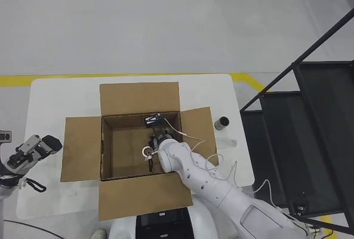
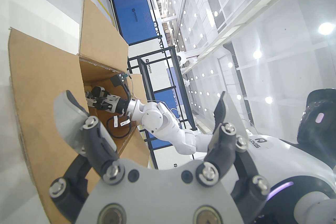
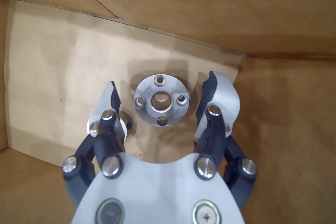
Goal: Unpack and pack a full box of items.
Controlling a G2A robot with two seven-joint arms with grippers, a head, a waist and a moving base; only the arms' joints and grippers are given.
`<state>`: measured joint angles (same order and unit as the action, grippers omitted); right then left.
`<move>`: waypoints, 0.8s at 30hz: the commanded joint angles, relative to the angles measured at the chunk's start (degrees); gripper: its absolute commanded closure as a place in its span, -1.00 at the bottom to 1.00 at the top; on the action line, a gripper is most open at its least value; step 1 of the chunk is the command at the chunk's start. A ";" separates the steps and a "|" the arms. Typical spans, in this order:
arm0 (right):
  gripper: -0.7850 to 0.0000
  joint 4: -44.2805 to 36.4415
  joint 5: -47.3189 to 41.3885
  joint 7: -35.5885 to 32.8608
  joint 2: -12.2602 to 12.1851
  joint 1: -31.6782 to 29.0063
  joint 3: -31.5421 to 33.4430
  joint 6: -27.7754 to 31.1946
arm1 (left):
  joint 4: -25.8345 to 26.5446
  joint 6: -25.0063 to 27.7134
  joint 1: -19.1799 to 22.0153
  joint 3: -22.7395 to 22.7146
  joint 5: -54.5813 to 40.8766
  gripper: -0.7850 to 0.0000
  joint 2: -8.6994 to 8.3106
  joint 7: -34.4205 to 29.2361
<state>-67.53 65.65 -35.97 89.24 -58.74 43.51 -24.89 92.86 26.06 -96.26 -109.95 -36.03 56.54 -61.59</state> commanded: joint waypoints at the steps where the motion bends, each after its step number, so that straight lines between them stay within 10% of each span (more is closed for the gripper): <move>1: -0.17 0.52 -0.23 0.34 0.20 0.16 0.15 -0.09 | 0.00 0.00 0.00 0.00 0.00 -1.00 0.00 0.00; 8: 1.00 0.79 0.37 0.71 0.66 0.06 0.49 -0.84 | 0.00 0.00 0.00 0.00 0.00 -1.00 0.00 0.00; 24: 1.00 -18.60 8.50 -0.60 -1.85 -10.46 5.41 1.82 | 0.00 0.00 0.00 0.00 0.00 -1.00 0.00 0.00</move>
<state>-85.08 74.02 -36.45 87.55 -68.67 48.46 -23.70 92.86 26.06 -96.26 -109.95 -36.03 56.54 -61.59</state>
